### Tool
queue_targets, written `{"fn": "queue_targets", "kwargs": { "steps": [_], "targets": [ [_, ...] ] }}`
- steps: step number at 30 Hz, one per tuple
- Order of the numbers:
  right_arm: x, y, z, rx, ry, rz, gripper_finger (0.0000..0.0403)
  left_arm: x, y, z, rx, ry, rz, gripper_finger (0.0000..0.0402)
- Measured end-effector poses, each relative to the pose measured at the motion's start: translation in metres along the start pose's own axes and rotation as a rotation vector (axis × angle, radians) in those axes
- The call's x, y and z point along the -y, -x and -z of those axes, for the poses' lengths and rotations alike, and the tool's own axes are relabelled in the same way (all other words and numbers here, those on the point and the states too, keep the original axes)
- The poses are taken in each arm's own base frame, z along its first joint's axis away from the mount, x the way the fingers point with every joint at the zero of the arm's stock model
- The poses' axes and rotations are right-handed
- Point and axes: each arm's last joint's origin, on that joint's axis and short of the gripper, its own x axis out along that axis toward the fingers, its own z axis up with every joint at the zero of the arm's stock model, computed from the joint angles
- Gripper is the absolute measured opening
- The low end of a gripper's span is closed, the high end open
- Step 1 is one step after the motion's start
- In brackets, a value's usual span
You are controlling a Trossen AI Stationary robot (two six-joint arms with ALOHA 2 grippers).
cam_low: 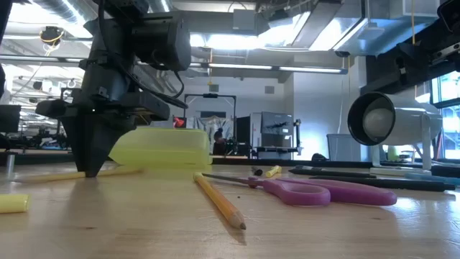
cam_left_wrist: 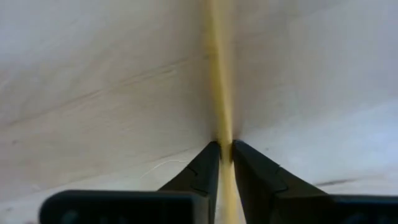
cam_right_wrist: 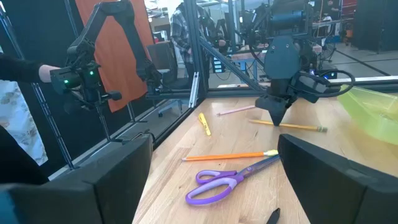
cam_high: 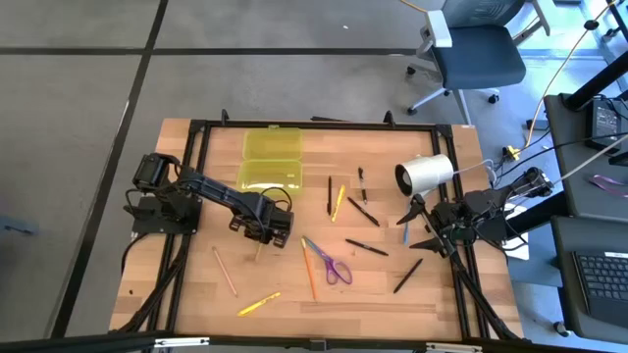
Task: Pick & place school supplies into a supply box
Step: Put the yellow pencil into the yellow supply box
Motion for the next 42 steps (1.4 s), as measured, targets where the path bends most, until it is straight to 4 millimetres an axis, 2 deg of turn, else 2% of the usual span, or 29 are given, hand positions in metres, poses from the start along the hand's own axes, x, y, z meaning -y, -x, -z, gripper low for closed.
{"fn": "queue_targets", "kwargs": {
  "steps": [6, 16, 23, 29, 34, 39, 42],
  "targets": [
    [0.0, 0.0, 0.0, 0.0, 0.0, 0.0, 0.0351, 0.007, -0.002, 0.011, -0.007, -0.246, 0.055, 0.0008],
    [0.0, 0.0, 0.0, 0.0, 0.0, 0.0, 0.0351, 0.015, -0.005, 0.033, 0.063, -0.801, 0.083, 0.001],
    [0.0, 0.0, 0.0, 0.001, 0.0, 0.0, 0.0351, 0.016, -0.005, 0.041, 0.099, -1.006, 0.065, 0.0009],
    [0.0, 0.0, 0.0, 0.0, -0.04, 0.0, 0.0351, 0.017, -0.008, 0.055, 0.078, -1.239, 0.089, 0.0009],
    [0.0, 0.0, -0.001, 0.015, -0.09, -0.003, 0.0351, 0.017, -0.008, 0.059, 0.085, -1.299, 0.081, 0.0009],
    [-0.001, -0.003, -0.008, 0.069, -0.004, -0.01, 0.0351, 0.017, -0.008, 0.059, 0.095, -1.29, 0.075, 0.0016],
    [-0.001, -0.008, -0.006, 0.043, 0.019, -0.005, 0.0351, 0.017, -0.008, 0.058, 0.096, -1.287, 0.074, 0.0023]
  ]
}}
